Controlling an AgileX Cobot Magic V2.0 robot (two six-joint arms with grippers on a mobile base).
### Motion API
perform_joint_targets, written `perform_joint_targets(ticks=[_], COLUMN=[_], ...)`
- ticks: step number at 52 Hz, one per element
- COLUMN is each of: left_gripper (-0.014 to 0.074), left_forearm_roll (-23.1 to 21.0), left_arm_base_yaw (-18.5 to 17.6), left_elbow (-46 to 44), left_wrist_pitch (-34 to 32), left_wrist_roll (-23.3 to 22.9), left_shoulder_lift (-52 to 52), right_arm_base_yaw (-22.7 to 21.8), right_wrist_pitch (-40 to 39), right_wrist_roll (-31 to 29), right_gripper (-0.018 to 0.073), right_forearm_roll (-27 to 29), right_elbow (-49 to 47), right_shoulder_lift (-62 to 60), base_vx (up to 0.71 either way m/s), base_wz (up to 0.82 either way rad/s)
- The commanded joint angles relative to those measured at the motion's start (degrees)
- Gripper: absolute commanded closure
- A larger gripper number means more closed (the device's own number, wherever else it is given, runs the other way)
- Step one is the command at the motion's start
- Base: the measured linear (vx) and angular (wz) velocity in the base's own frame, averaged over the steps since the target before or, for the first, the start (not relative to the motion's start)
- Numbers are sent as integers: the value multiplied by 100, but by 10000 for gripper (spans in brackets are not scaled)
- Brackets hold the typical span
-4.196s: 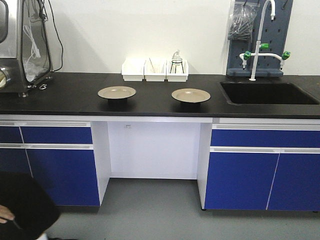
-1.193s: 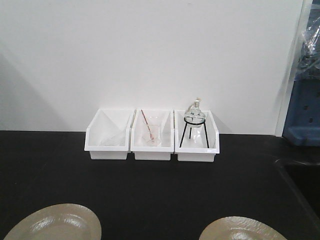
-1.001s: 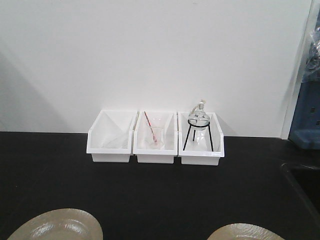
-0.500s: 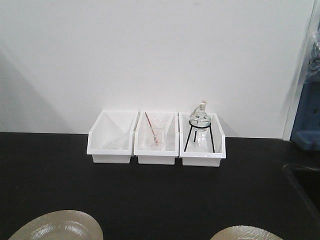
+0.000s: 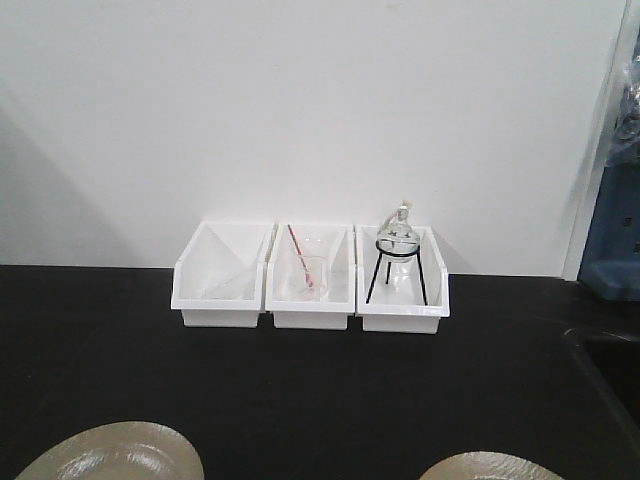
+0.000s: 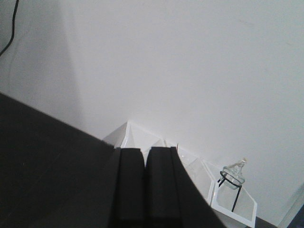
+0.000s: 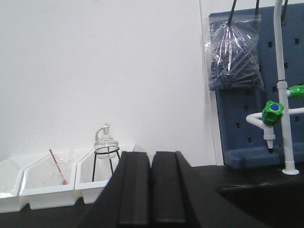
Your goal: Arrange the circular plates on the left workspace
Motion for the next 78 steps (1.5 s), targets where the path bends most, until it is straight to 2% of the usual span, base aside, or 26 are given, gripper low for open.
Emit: perform_joint_targets(ticks=[1, 10, 15, 20, 25, 30, 34, 39, 44, 49, 52, 58, 62, 69, 74, 78], left_gripper=[594, 594, 594, 594, 594, 594, 594, 594, 594, 594, 594, 594, 594, 594, 594, 591], left_forearm_roll=[-366, -355, -380, -662, -1065, -1517, -2172, -3100, -3617, -3641, -3682, -3924, -3914, -3532, -3030, -2790], left_arm_base_yaw=[-25, -20, -20, 83, 628, 1604, 2320, 2883, 3193, 3255, 3255, 3255, 3241, 3227, 3227, 3227], left_elbow=[-962, -2981, -4217, -5368, -6450, -7067, -6969, -6442, -5879, -5398, -5139, -4754, -4668, -4662, -4662, -4662], left_wrist_pitch=[-282, 1519, 2581, 3464, 4640, 5750, 5972, 5967, 6341, 7034, 7202, 7113, 7018, 6918, 6760, 6690], left_wrist_roll=[264, 365, 591, 745, 1356, 1832, 2076, 2648, 3240, 3978, 4261, 4709, 4815, 4950, 4954, 4954], left_shoulder_lift=[1260, 3361, 4573, 5309, 5891, 6231, 6332, 6457, 6752, 7209, 7454, 7776, 7904, 7943, 7964, 7969], right_arm_base_yaw=[-21, -21, -21, -21, -21, -21, -21, -16, -16, -16, 42, 253, 261, 260, 260, 260], right_wrist_pitch=[-397, 28, 413, 576, 603, 498, 330, 214, 52, -10, -3, -3, -3, -3, -15, -73], right_wrist_roll=[26, 32, 7, -12, -12, -12, -12, -12, -12, -36, -171, -544, -636, -636, -636, -636], right_gripper=[564, 564, 564, 564, 564, 564, 564, 564, 564, 564, 564, 564, 564, 564, 564, 564], right_forearm_roll=[175, 260, 219, 112, 65, 70, 70, 70, 65, 65, 65, 65, 65, 70, 70, 70], right_elbow=[-351, -837, -1228, -1644, -1937, -2058, -2072, -2072, -2072, -2072, -2072, -2072, -2072, -2072, -2072, -2072], right_shoulder_lift=[-70, 214, 714, 1448, 2123, 2655, 2949, 3144, 3255, 3340, 3392, 3507, 3596, 3699, 3698, 3698], base_vx=[0, 0, 0, 0, 0, 0, 0, 0, 0, 0, 0, 0, 0, 0, 0, 0], base_wz=[0, 0, 0, 0, 0, 0, 0, 1, 0, 0, 0, 0, 0, 0, 0, 0])
